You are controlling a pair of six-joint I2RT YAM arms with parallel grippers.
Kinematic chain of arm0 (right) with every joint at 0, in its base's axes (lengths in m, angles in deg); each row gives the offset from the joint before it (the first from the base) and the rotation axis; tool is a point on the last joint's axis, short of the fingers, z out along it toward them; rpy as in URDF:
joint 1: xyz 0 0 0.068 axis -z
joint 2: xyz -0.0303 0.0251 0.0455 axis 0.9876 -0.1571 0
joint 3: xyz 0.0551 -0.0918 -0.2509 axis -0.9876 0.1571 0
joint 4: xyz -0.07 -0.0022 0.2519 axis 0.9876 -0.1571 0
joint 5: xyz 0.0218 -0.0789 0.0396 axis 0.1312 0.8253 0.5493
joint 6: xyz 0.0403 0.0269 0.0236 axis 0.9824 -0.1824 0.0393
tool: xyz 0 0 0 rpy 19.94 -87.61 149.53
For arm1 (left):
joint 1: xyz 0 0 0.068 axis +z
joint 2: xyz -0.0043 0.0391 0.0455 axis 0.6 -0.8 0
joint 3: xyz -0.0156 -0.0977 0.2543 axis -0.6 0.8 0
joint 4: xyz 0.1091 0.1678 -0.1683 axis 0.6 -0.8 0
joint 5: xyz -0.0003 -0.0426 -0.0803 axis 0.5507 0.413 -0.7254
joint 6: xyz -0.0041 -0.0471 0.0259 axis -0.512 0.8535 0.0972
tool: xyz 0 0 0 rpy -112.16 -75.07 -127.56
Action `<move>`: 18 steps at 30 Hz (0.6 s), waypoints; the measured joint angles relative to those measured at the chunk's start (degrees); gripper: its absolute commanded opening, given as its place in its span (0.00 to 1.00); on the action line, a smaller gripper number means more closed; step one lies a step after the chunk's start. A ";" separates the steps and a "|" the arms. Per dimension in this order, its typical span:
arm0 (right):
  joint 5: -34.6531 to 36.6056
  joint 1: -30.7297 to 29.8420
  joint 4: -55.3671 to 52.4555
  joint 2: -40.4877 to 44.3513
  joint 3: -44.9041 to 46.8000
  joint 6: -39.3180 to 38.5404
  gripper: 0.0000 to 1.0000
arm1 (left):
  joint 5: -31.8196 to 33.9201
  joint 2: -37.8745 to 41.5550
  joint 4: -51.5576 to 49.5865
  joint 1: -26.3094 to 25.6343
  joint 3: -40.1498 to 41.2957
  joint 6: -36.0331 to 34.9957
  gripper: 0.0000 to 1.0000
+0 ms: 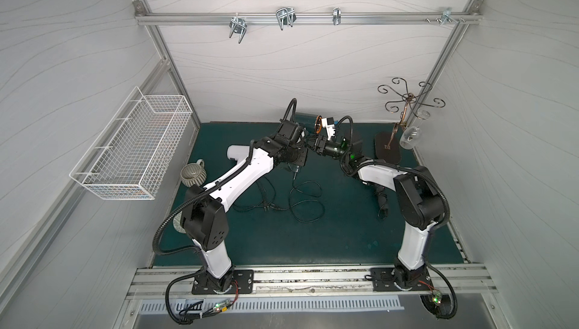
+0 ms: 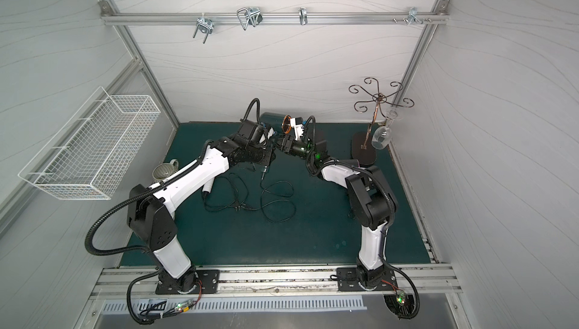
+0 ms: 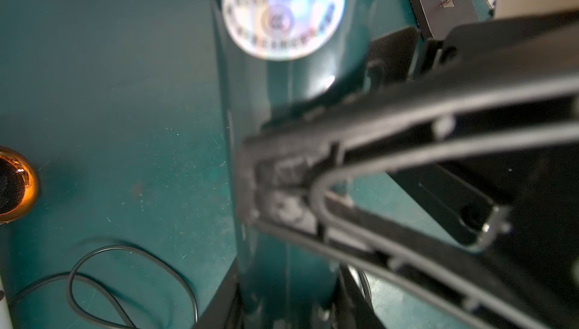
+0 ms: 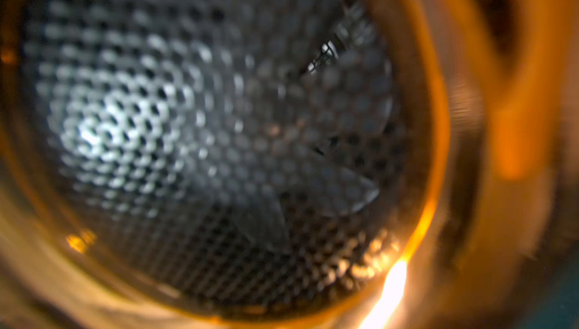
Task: Wrap the cord around the hair dryer
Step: Pick up the hair dryer from the center of the board.
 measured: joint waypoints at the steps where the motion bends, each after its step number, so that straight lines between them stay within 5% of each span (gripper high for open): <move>1: -0.28 0.00 0.72 -0.28 -0.04 0.33 0.53 | -0.24 0.00 -0.02 0.00 0.00 -0.02 0.00; 5: -2.56 0.07 4.44 -1.84 -1.40 2.86 0.29 | -0.96 0.00 -0.13 0.31 0.11 -0.11 0.00; 16: -6.71 0.83 10.12 -5.55 -3.10 7.93 0.12 | -2.08 -0.02 0.48 1.05 0.52 -0.70 0.00; 18: -6.78 0.94 10.43 -5.62 -3.10 8.26 0.06 | -2.21 -0.02 0.68 1.07 0.52 -0.81 0.11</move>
